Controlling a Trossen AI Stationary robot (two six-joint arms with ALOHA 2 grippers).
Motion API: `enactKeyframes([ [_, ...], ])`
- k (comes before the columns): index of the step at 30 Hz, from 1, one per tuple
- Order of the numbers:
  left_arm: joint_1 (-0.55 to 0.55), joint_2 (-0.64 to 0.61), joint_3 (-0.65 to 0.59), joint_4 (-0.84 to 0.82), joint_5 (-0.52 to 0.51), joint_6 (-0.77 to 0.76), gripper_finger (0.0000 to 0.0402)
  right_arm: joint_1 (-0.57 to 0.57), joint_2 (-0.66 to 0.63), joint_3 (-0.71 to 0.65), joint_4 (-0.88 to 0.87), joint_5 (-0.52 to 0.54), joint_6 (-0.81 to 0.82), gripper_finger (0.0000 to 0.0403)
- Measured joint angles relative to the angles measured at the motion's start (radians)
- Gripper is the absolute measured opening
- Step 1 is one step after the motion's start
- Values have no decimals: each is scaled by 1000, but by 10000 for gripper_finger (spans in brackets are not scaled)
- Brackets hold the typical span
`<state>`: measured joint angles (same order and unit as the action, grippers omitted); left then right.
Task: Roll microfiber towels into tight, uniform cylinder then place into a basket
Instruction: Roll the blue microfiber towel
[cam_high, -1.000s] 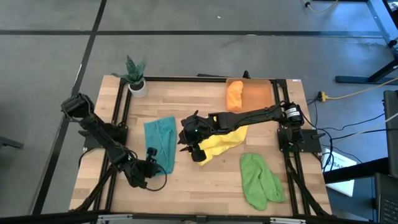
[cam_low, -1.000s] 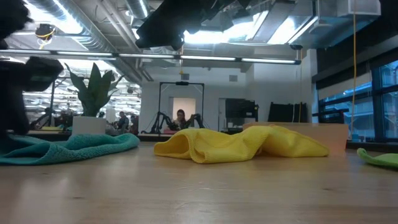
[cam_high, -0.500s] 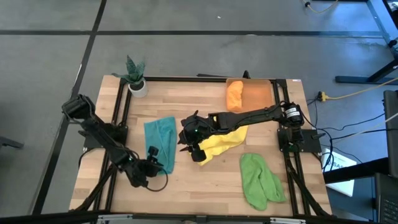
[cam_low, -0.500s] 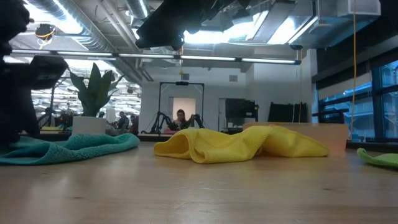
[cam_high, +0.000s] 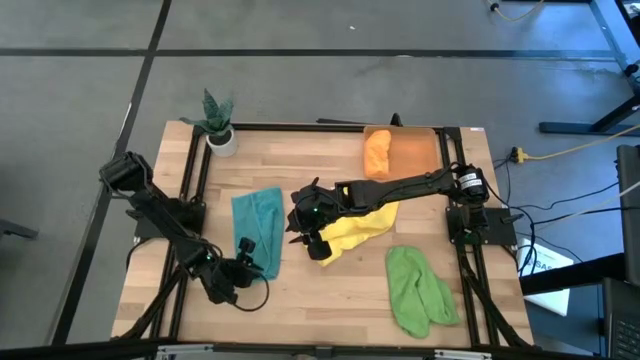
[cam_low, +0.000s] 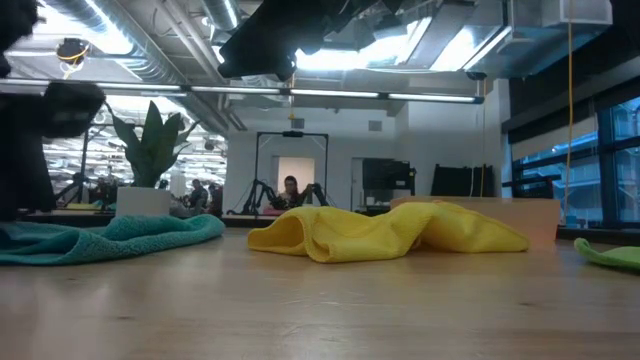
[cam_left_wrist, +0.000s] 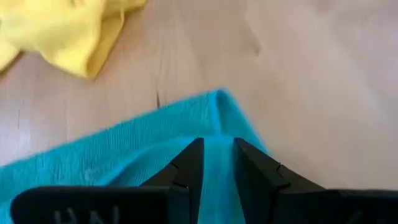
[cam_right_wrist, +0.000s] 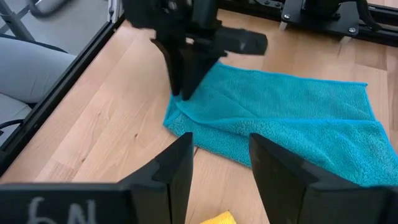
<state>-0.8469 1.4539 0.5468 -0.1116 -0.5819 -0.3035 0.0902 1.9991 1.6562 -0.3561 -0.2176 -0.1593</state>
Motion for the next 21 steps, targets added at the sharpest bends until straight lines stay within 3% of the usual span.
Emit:
enactKeyframes([
  [21, -10, 67, 6, -11, -4, 142, 78, 0, 0, 0, 0, 0, -3, 157],
])
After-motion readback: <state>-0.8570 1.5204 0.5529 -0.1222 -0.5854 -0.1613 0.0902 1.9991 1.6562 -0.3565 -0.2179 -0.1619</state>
